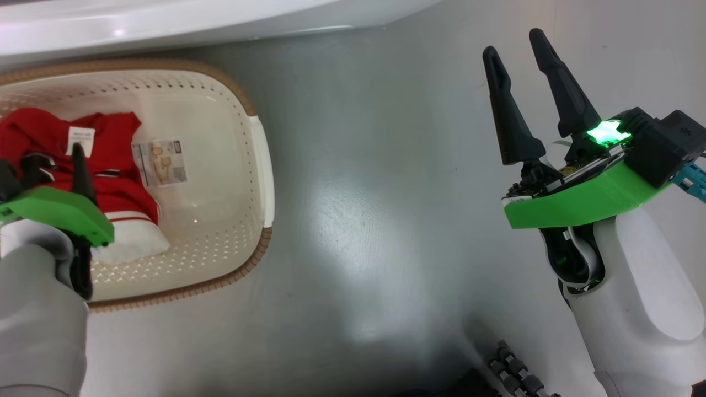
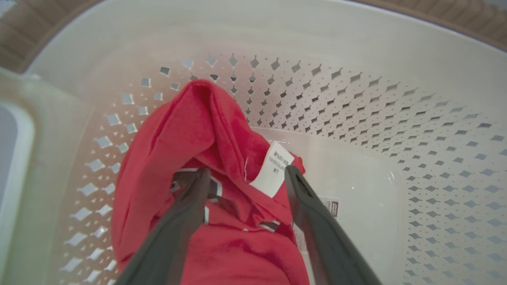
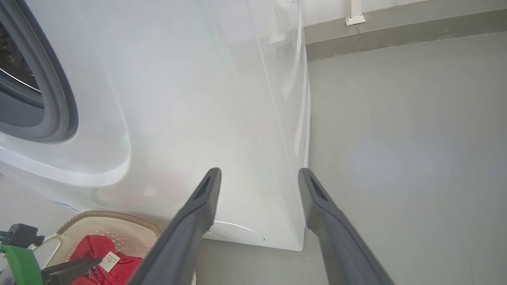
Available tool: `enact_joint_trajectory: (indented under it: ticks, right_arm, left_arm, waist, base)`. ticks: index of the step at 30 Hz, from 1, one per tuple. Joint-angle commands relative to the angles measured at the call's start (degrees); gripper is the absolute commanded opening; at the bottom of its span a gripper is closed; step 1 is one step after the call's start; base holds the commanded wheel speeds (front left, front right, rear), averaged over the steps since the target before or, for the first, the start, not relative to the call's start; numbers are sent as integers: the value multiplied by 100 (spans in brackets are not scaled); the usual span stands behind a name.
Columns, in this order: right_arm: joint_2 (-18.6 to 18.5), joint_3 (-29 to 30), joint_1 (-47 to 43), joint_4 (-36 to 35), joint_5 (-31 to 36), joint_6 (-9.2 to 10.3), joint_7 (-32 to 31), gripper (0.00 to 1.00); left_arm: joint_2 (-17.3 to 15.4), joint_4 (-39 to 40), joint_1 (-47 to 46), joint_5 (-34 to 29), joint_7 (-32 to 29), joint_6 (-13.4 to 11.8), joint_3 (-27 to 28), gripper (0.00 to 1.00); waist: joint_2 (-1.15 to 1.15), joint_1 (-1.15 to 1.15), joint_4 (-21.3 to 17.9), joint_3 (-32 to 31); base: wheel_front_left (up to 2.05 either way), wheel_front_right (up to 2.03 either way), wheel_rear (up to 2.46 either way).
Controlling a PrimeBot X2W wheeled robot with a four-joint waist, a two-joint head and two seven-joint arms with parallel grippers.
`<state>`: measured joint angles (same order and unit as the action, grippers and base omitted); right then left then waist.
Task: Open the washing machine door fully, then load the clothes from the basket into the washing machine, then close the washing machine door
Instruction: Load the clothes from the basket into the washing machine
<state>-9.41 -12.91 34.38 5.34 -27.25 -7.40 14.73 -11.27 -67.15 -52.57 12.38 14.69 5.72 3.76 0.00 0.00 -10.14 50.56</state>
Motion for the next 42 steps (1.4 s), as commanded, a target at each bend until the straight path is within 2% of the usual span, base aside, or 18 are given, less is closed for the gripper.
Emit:
enact_joint_trajectory:
  ticks: [1,13,30,31,34,42]
  right_arm:
    - [55,-120,-106,-149,25,-9,27,100]
    - [-15,-118,-113,-191,41,-9,27,100]
    - [-42,-102,-49,-232,60,-9,27,100]
    - [-39,-105,-48,-226,60,-9,27,100]
    - [-29,-98,-46,-211,60,-9,27,100]
    - [-12,-85,-53,-204,79,-9,27,100]
  left_arm:
    - [-299,-54,84,59,30,-41,137,100]
    - [-326,-509,-249,141,-5,-18,71,100]
    - [-342,-667,-451,249,-1012,-65,-100,100]
    - [-342,-669,-445,262,-1066,-84,-100,91]
    - [-358,-673,-407,278,-1193,-121,-132,0]
    - [-347,-677,-371,360,-1024,-151,-144,0]
  waist:
    - [0,0,-60,91]
    - [0,0,-75,310]
    - [0,0,-79,577]
    - [0,0,-84,571]
    - [0,0,-97,545]
    - [0,0,-77,462]
  base:
    - [0,0,0]
    - [0,0,0]
    - [0,0,0]
    - [0,0,0]
    - [0,0,0]
    - [0,0,0]
